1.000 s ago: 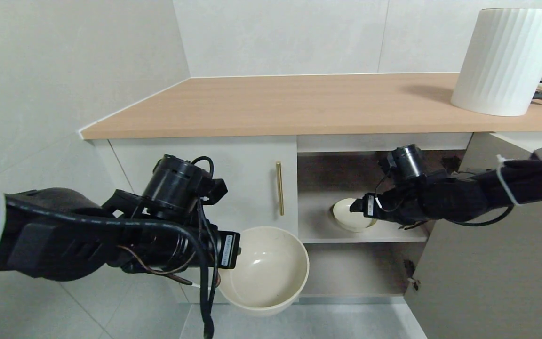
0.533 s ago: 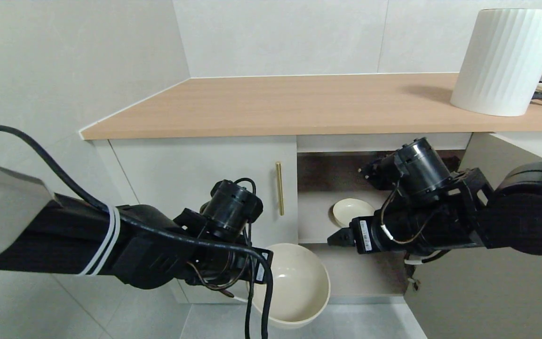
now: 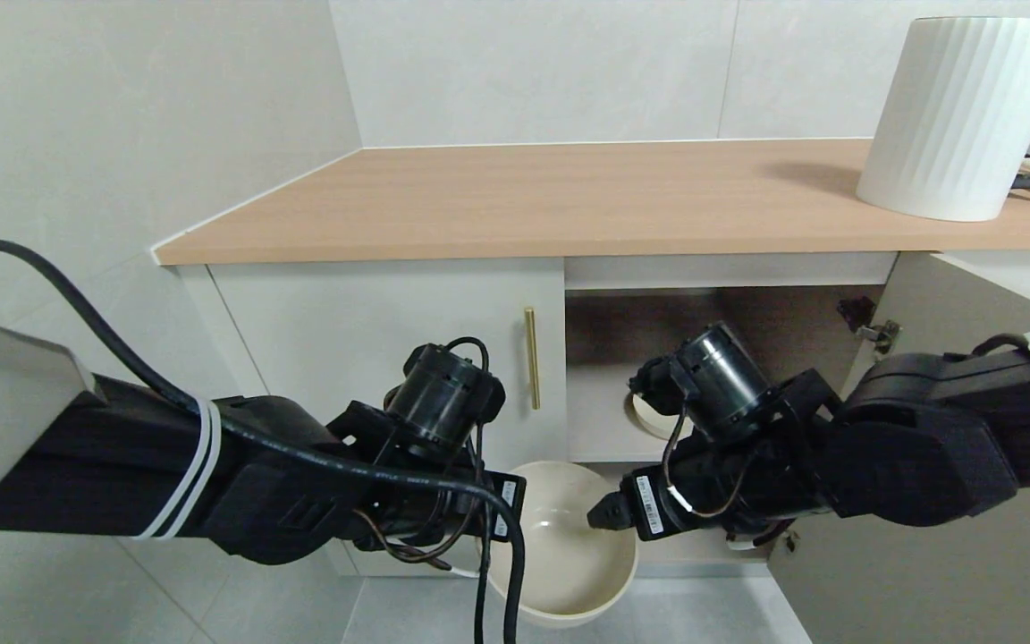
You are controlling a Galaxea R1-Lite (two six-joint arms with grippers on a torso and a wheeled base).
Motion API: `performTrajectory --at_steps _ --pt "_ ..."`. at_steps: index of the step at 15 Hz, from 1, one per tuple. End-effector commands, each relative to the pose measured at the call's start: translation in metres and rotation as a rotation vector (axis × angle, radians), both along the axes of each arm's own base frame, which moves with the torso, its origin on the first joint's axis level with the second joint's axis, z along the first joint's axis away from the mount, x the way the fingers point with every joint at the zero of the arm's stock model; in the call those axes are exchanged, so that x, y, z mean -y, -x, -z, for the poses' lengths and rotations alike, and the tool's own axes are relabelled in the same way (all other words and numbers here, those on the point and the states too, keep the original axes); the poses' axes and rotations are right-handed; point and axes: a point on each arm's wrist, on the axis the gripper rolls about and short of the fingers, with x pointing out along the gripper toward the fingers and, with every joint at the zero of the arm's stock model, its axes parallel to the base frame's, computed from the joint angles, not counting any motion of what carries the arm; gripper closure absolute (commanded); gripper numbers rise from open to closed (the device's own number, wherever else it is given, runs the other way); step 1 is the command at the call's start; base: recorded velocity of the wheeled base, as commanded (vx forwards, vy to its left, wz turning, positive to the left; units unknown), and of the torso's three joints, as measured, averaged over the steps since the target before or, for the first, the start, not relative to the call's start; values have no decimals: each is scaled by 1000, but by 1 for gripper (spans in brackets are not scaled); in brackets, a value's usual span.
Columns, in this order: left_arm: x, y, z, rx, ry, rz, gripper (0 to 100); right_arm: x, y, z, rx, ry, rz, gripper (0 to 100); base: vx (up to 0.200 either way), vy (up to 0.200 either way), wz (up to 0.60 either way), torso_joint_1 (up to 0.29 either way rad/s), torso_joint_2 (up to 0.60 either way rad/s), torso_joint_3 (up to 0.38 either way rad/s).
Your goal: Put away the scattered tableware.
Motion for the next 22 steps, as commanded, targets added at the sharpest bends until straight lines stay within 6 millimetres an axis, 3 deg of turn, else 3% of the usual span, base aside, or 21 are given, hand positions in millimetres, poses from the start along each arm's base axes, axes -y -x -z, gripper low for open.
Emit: performTrajectory --at_steps 1,3,4,13,14,18,20,22 --pt "-2 2 -4 8 7 0 100 -4 -3 10 -17 16 -2 0 0 0 0 0 0 0" --pt "-2 3 -6 18 13 -1 100 -6 -5 14 -18 15 -1 0 0 0 0 0 0 0" --pt "-2 3 -5 16 13 0 100 -8 -7 17 -18 14 0 100 0 0 0 0 0 0" --pt "0 2 2 1 -1 2 100 -10 -9 16 -3 1 4 100 0 0 0 0 0 0" --pt "0 1 2 2 -4 0 0 -10 -9 16 -3 1 4 100 0 0 0 0 0 0" --pt "-2 2 -2 11 4 -3 0 -6 -11 18 -9 12 22 100 0 0 0 0 0 0" --pt "-3 3 -3 13 4 -4 0 11 -30 25 -30 12 108 100 0 0 0 0 0 0" --pt "-4 3 -4 21 1 -12 0 37 -61 36 -38 29 256 100 0 0 0 0 0 0"
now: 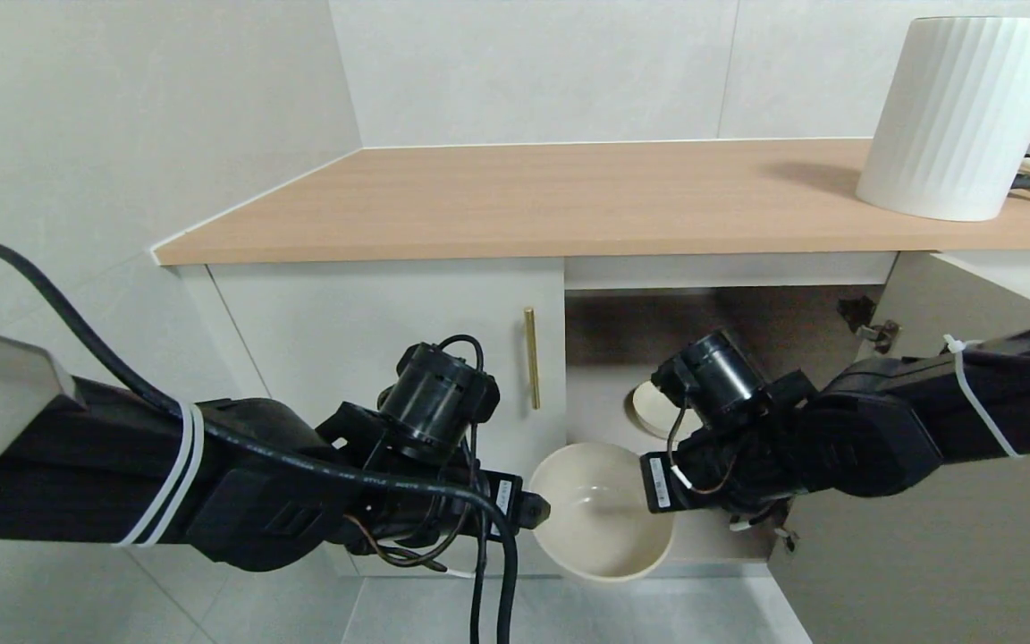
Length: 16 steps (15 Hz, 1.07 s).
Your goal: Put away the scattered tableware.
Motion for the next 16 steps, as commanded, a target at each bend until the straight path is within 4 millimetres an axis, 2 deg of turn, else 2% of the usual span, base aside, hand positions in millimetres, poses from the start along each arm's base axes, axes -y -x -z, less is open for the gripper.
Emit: performTrajectory --at_steps 1,2,4,8,11,16 --pt "-1 0 -2 6 2 -4 0 27 -36 14 -12 18 137 100 0 0 0 0 0 0" --pt "-1 0 -2 6 2 -4 0 42 -55 18 -7 10 214 100 0 0 0 0 0 0" --pt "-1 0 -2 6 2 -4 0 54 -79 24 11 2 340 100 0 0 0 0 0 0" --pt "-1 0 -2 8 2 -5 0 65 -120 31 72 -51 528 100 0 0 0 0 0 0" --pt "-1 0 -2 7 3 -4 0 75 -143 41 111 -30 607 100 0 0 0 0 0 0" --pt "-1 0 -1 4 0 -4 0 88 -168 50 140 -44 657 100 0 0 0 0 0 0"
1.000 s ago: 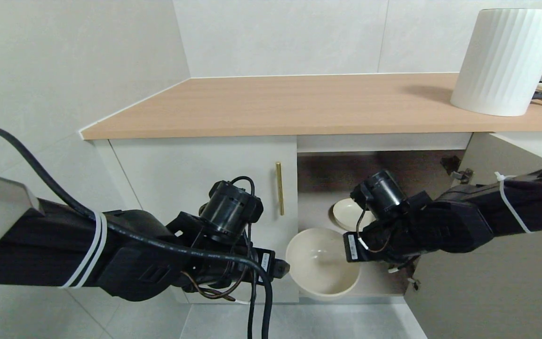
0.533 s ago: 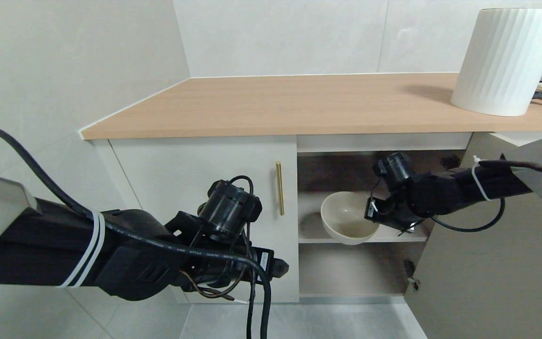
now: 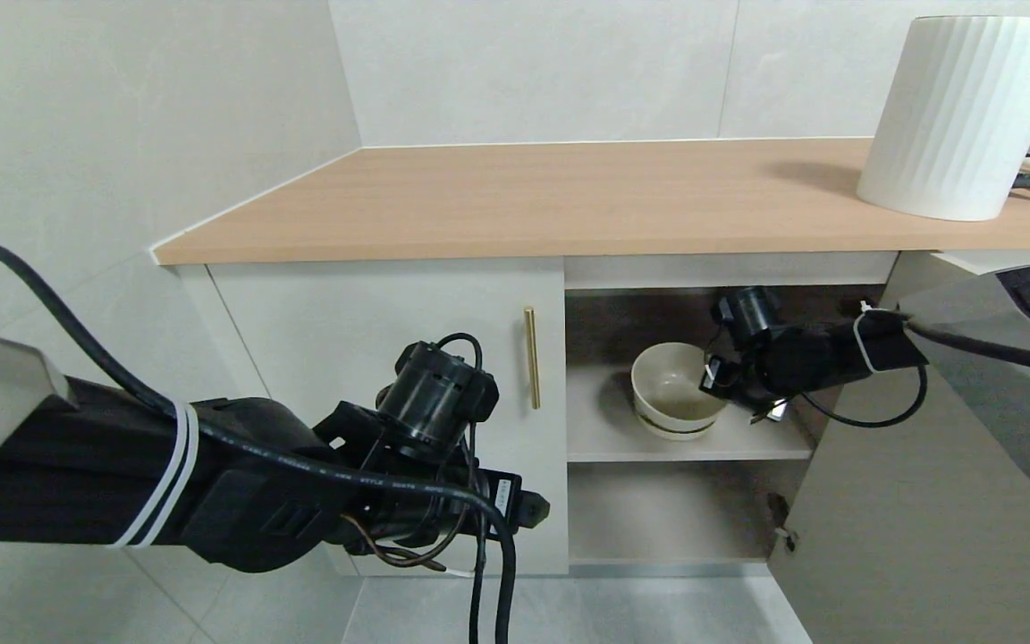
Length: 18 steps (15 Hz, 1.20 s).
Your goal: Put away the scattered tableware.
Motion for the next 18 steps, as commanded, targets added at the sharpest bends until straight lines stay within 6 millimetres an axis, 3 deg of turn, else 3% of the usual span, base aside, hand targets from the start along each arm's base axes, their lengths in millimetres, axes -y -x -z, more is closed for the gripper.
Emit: performTrajectory --at_steps 1,9,18 --pt "0 0 1 -2 -1 0 0 5 -11 14 -10 3 17 100 0 0 0 0 0 0" --pt "0 -1 2 -4 -5 -1 0 4 -30 36 -6 2 28 100 0 0 0 0 0 0" --pt "0 -1 2 -4 -5 -3 0 3 -32 35 5 2 29 100 0 0 0 0 0 0"
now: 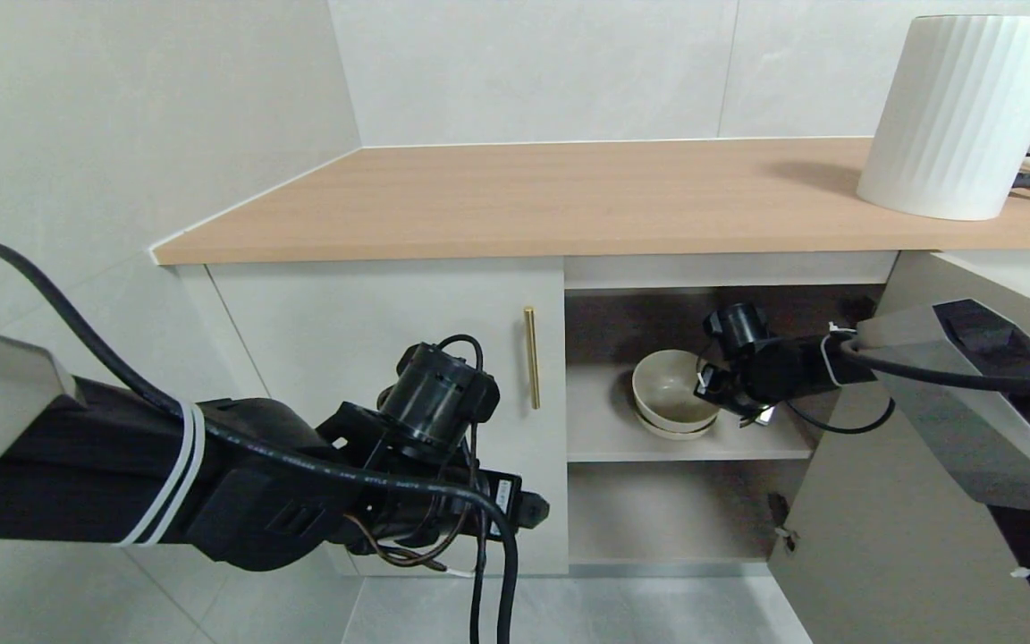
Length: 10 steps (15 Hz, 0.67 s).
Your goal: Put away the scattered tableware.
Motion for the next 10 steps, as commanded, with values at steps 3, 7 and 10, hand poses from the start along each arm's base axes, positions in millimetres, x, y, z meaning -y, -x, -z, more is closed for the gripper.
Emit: performTrajectory --at_steps 3,7,10 --pt "0 0 1 -1 -1 -1 0 -3 1 0 -2 1 -7 0 0 0 0 0 0 0" --pt "0 0 1 1 -3 -4 0 -7 4 -2 -5 -1 -16 0 0 0 0 0 0 0" --pt "0 -1 0 6 -7 -11 0 -7 18 -19 -12 1 -24 0 0 0 0 0 0 0"
